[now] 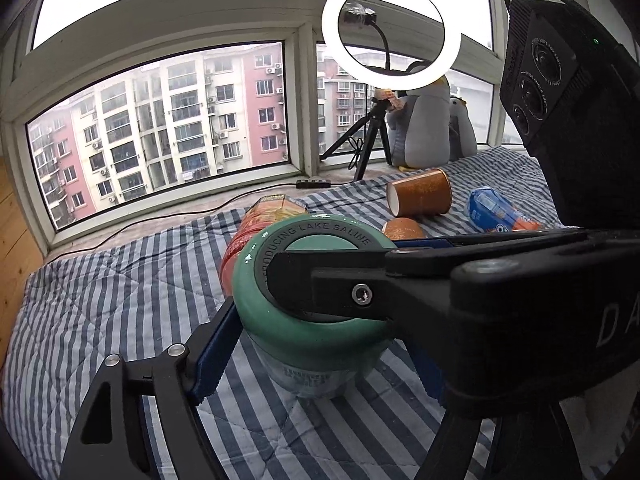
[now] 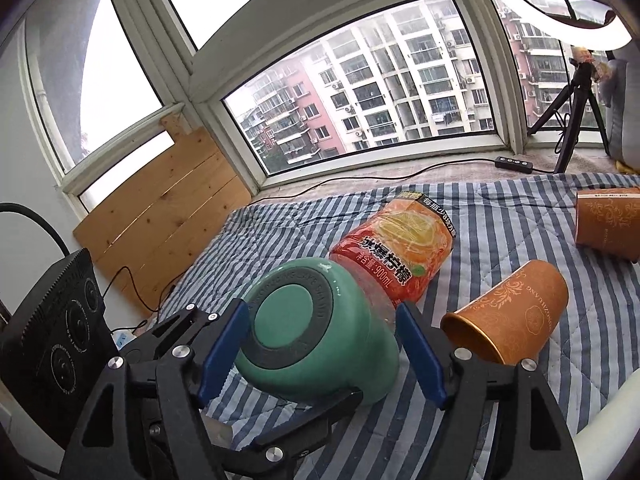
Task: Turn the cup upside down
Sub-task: 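Rotate the held green bottle upright with the right gripper, base onto the bed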
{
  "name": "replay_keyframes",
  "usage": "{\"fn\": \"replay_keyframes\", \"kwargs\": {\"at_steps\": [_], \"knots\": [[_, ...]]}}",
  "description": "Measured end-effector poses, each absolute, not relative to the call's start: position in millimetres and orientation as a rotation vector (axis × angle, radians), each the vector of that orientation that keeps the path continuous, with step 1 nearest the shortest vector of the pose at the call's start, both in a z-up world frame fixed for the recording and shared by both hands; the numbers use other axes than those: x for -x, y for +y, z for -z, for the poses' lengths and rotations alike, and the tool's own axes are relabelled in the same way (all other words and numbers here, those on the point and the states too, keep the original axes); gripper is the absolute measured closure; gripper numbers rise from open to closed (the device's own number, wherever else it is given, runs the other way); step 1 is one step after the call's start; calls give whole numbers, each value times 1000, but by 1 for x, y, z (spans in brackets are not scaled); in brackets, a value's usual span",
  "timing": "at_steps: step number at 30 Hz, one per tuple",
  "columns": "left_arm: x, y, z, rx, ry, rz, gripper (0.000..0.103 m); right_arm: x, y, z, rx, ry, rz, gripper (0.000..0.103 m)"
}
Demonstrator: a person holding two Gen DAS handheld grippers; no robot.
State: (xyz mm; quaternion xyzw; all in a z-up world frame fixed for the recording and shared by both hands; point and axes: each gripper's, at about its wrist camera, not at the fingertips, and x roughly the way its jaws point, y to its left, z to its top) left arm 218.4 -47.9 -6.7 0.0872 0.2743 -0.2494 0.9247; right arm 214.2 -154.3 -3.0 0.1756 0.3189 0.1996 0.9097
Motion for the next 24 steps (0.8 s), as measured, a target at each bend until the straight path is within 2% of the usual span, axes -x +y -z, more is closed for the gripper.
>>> {"fn": "replay_keyframes", "kwargs": {"at_steps": [6, 11, 24], "knots": [[-216, -50, 6, -173, 579, 505, 22, -215, -160, 5, -438, 684, -422, 37], [-214, -48, 2, -125, 627, 516, 22, -214, -168, 3, -500, 711, -401, 45], [-164, -89, -5, -139, 678, 573, 22, -157, -202, -1, -565, 745, -356, 45]]}}
